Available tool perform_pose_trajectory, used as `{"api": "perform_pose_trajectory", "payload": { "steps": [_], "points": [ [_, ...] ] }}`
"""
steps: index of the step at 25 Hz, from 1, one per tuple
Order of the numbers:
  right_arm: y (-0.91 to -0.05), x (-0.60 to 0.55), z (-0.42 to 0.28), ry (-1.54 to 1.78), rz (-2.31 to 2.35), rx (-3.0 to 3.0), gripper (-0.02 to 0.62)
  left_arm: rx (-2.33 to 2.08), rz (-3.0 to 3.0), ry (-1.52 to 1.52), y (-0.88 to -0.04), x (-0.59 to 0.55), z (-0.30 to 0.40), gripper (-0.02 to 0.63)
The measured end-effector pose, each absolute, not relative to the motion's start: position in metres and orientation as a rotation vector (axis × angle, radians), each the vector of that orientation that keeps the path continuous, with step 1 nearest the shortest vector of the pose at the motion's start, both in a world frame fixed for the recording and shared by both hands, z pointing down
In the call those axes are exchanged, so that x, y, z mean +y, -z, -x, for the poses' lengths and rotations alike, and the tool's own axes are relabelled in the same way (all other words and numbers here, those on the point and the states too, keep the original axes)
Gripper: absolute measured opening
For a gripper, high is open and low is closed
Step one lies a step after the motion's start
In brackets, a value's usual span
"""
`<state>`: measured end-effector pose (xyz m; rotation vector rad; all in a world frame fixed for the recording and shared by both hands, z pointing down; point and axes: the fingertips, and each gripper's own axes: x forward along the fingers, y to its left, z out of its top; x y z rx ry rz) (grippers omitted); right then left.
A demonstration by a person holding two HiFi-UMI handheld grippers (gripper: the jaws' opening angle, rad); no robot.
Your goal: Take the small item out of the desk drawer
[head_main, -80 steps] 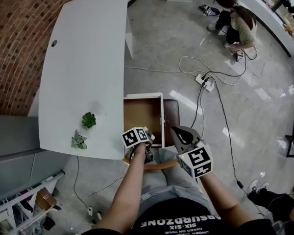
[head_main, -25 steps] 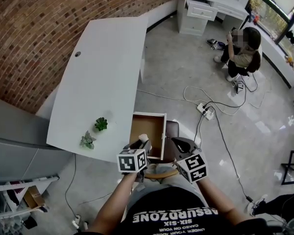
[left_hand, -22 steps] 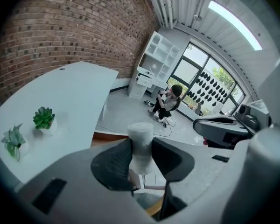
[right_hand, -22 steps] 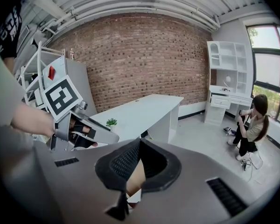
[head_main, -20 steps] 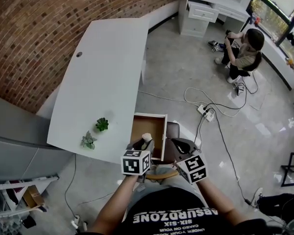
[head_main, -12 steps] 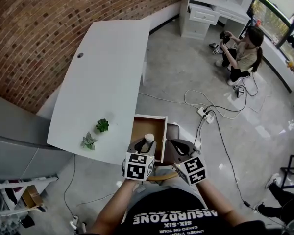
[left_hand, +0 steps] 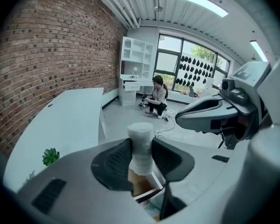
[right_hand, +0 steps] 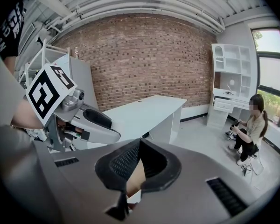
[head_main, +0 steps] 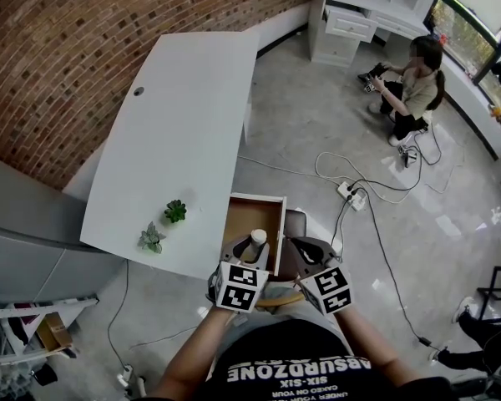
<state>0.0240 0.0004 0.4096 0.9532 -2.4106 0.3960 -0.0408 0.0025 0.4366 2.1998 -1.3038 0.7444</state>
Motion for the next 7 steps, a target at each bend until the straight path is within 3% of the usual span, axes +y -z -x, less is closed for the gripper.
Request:
{"api": "perform_pose_trajectory", "payload": {
  "steps": [7],
  "points": [
    [-0.4095, 0.0011, -0.0223, -0.394, -0.934, -2.409, -0.003, -1.304, -2.190, -0.760, -0.4354, 0.0020, 0.0432, 0.138]
  ]
}}
